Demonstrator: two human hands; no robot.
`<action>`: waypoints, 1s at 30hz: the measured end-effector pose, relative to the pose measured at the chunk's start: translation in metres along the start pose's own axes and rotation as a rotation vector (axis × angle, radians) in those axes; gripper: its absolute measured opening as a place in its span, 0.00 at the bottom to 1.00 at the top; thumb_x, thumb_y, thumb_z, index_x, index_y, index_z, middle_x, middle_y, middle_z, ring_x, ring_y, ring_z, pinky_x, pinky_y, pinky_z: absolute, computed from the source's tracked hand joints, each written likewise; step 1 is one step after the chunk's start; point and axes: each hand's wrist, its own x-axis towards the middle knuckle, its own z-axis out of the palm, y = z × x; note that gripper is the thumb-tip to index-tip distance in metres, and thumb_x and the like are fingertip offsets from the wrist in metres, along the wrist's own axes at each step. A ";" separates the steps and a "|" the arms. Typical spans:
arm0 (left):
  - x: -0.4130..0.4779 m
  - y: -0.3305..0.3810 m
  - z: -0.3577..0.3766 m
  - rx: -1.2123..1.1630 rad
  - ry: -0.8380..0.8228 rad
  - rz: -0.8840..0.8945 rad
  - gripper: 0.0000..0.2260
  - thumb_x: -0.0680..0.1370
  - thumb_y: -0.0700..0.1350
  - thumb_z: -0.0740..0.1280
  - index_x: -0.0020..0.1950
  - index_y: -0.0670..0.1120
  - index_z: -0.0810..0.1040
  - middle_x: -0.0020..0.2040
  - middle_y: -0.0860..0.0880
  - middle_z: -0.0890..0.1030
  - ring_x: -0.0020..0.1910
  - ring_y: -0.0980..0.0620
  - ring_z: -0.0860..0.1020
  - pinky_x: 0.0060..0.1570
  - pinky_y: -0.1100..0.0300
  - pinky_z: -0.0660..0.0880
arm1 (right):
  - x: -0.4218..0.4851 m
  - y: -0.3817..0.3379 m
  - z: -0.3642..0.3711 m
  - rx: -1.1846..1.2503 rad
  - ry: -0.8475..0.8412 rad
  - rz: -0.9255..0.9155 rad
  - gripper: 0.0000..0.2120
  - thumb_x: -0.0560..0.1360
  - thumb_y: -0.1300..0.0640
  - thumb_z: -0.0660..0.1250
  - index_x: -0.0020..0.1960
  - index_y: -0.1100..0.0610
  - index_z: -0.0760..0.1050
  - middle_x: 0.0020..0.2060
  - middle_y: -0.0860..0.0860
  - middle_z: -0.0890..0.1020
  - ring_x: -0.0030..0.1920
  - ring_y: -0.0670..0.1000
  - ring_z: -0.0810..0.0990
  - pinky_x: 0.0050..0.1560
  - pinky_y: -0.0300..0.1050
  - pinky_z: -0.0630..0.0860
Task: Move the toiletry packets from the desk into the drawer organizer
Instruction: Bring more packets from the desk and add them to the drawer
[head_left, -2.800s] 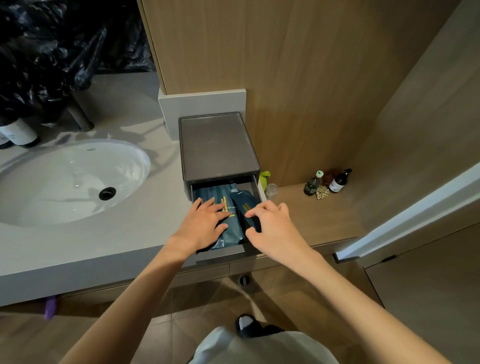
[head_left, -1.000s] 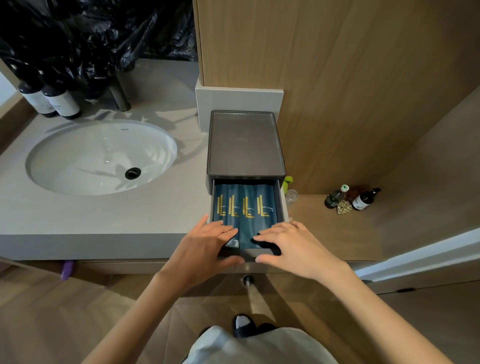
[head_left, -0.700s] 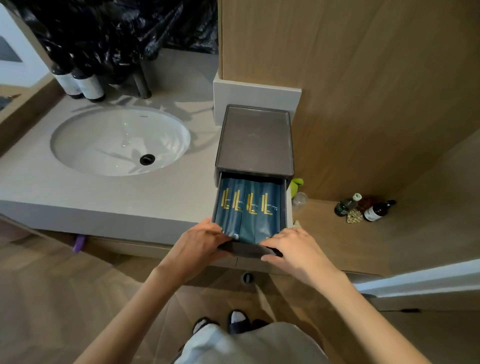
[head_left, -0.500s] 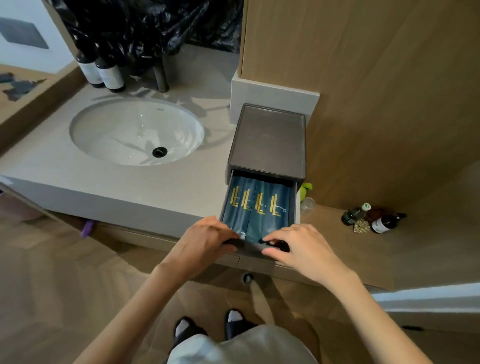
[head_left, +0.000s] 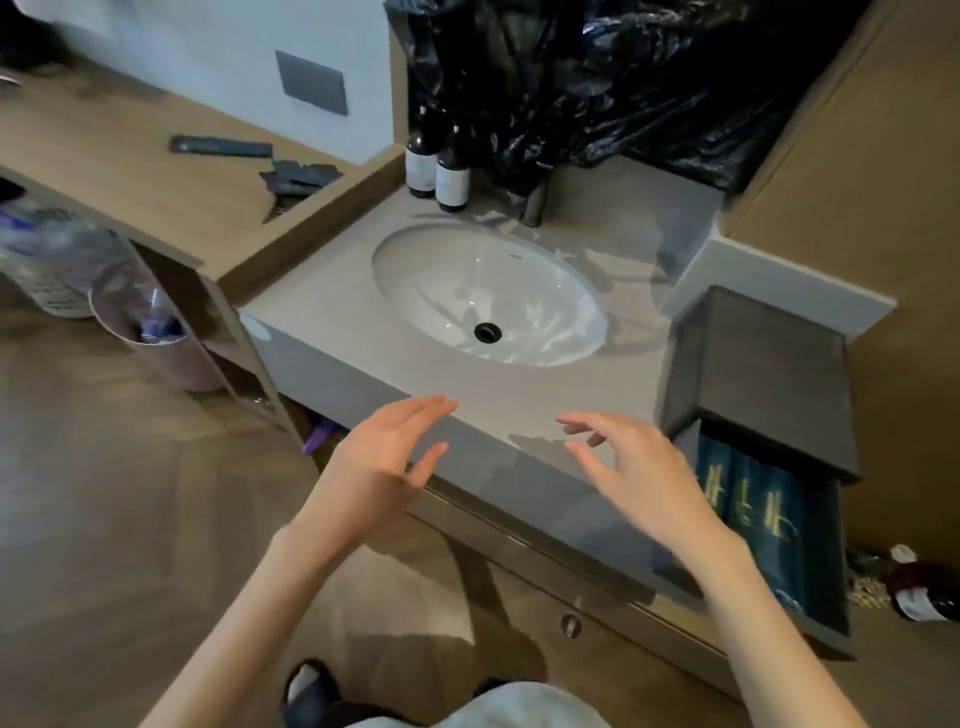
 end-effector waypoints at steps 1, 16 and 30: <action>0.000 -0.024 -0.017 -0.001 -0.012 -0.022 0.19 0.77 0.46 0.67 0.69 0.51 0.72 0.65 0.52 0.77 0.65 0.53 0.74 0.65 0.63 0.64 | 0.016 -0.021 0.011 0.020 0.003 0.003 0.14 0.79 0.48 0.62 0.64 0.42 0.73 0.56 0.38 0.79 0.52 0.40 0.75 0.49 0.38 0.69; 0.067 -0.313 -0.204 0.006 -0.012 -0.063 0.16 0.79 0.51 0.60 0.68 0.54 0.71 0.60 0.57 0.78 0.57 0.59 0.77 0.54 0.59 0.77 | 0.239 -0.298 0.091 0.317 0.084 -0.066 0.12 0.77 0.51 0.64 0.59 0.43 0.78 0.50 0.36 0.81 0.51 0.36 0.77 0.49 0.35 0.73; 0.265 -0.578 -0.255 -0.017 -0.144 -0.112 0.18 0.80 0.50 0.60 0.70 0.52 0.69 0.67 0.52 0.73 0.63 0.53 0.74 0.62 0.55 0.73 | 0.515 -0.406 0.184 0.481 0.146 0.154 0.12 0.77 0.56 0.65 0.59 0.46 0.78 0.50 0.40 0.82 0.48 0.37 0.78 0.46 0.31 0.74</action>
